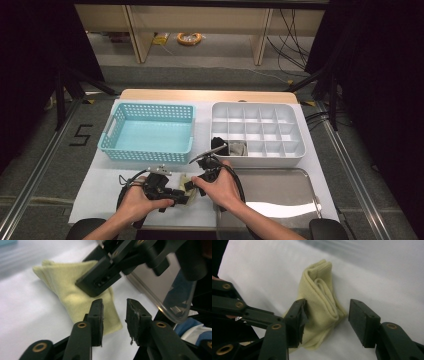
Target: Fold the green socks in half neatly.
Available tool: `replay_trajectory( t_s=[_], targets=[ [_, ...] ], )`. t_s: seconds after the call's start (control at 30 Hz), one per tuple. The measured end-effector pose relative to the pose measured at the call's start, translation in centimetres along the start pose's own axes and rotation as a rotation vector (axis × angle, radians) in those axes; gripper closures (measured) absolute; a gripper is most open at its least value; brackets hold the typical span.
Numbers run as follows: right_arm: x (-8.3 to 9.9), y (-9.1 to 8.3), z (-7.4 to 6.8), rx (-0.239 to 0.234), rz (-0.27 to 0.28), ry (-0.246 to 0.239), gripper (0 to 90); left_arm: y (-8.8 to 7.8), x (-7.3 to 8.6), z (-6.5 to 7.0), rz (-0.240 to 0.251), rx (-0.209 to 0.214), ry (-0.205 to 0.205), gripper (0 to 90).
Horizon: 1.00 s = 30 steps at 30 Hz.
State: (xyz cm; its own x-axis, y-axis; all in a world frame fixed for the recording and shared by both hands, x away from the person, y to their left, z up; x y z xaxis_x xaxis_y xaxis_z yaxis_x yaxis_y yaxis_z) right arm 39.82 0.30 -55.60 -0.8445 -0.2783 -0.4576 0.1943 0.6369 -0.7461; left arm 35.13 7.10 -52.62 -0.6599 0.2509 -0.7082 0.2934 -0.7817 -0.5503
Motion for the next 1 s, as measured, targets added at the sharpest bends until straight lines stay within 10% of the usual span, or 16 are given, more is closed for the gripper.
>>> replay_trajectory(
  t_s=[0.23, 1.0],
  targets=[
    [0.0, 0.2, -0.5, -0.001, -0.007, -0.013, 55.5, -2.2, -1.5, -1.5, 0.104, -0.058, -0.026, 60.8],
    [0.1, -0.1, -1.2, -0.055, 0.008, -0.076, 72.0, -2.4, -1.5, -4.7, 0.153, -0.152, -0.016, 57.1]
  ],
)
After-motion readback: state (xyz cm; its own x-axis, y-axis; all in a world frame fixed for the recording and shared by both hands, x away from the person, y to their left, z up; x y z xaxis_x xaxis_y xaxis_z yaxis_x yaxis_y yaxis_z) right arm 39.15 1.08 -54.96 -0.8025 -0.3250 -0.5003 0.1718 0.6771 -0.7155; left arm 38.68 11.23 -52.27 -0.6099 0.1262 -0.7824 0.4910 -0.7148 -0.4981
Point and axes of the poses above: each handheld gripper's, and its own axes: y roughly forward along the jaws, x roughly out of its underside, z roughly to its right, the point moved 10 cm from there along y, roughly forward along the jaws, and after that the axes turned 8 degrees about z, right-handed, at the moved point
